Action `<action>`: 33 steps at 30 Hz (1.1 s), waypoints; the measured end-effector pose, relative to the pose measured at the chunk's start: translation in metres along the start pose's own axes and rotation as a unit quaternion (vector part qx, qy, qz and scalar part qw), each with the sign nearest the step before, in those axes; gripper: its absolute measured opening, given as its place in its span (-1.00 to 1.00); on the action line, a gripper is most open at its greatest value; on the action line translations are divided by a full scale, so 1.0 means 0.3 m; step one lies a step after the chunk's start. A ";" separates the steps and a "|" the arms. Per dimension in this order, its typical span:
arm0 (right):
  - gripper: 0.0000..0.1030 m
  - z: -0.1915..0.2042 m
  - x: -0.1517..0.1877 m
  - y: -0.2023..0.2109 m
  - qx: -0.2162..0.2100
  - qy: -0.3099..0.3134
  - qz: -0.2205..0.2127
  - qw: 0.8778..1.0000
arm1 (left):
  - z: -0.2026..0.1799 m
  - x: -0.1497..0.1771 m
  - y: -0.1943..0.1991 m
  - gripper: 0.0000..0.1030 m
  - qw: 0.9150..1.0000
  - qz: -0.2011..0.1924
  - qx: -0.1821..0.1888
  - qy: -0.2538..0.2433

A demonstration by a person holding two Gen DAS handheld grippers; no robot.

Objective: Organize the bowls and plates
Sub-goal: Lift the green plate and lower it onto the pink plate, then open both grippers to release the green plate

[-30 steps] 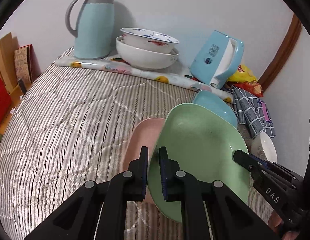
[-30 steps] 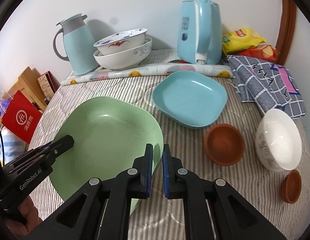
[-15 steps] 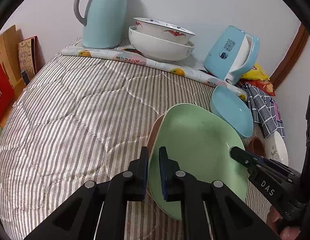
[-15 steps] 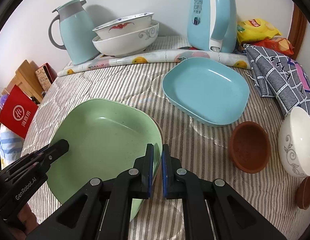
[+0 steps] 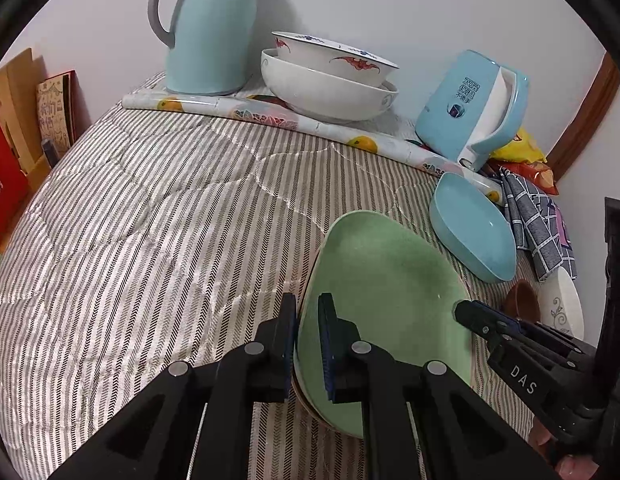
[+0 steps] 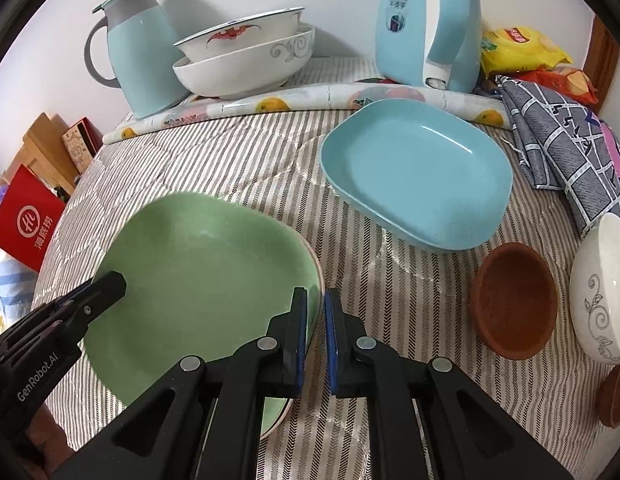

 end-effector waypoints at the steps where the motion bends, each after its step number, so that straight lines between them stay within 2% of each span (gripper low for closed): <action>1: -0.80 0.001 0.000 0.001 0.000 0.002 0.001 1.000 | 0.002 0.001 -0.002 -0.72 1.000 0.004 0.001 0.002; 4: -0.79 0.000 -0.001 0.017 0.002 0.004 -0.004 1.000 | 0.005 0.000 0.004 -0.47 1.000 0.010 -0.002 0.002; 6: -0.78 -0.006 -0.001 0.032 -0.001 0.000 -0.005 1.000 | 0.004 -0.005 0.019 -0.39 1.000 0.005 -0.005 0.001; 8: -0.62 -0.015 -0.002 0.050 -0.002 -0.003 -0.004 1.000 | 0.000 -0.013 0.039 -0.19 1.000 -0.001 -0.008 -0.002; 10: -0.28 -0.030 -0.004 0.076 -0.002 -0.005 -0.009 1.000 | -0.007 -0.022 0.063 -0.08 1.000 -0.011 -0.013 -0.007; 13: -0.05 -0.054 -0.009 0.122 0.005 -0.002 -0.023 1.000 | -0.026 -0.036 0.093 -0.07 1.000 -0.019 -0.011 -0.006; 18: 0.11 -0.103 -0.024 0.204 0.027 0.006 -0.052 0.998 | -0.079 -0.054 0.129 -0.01 0.999 -0.032 -0.012 -0.015; 22: 0.14 -0.164 -0.039 0.264 0.041 -0.002 -0.076 0.996 | -0.135 -0.068 0.153 0.00 0.999 -0.046 -0.013 -0.021; 26: 0.16 -0.217 -0.048 0.289 0.035 -0.018 -0.069 0.997 | -0.186 -0.086 0.162 0.00 0.998 -0.053 -0.013 -0.020; 27: 0.22 -0.228 -0.049 0.293 0.034 -0.020 -0.065 0.997 | -0.199 -0.090 0.162 0.00 0.998 -0.054 -0.013 -0.021; 28: 0.27 -0.241 -0.049 0.295 0.041 -0.021 -0.059 0.997 | -0.216 -0.096 0.163 -0.01 0.998 -0.054 -0.010 -0.023; 33: 0.27 -0.294 -0.057 0.296 0.055 -0.022 -0.045 0.997 | -0.277 -0.122 0.153 -0.01 0.998 -0.048 0.003 -0.029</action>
Point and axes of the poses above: each gripper's, at about its wrist camera, not at the fingertips, and y roughly against the way its jaws point, z to its left, x to its underside, the point moved 4 cm from there along -y, roughly the way its jaws point, and after that the axes turned 14 degrees about -z, right-handed, at the moved point
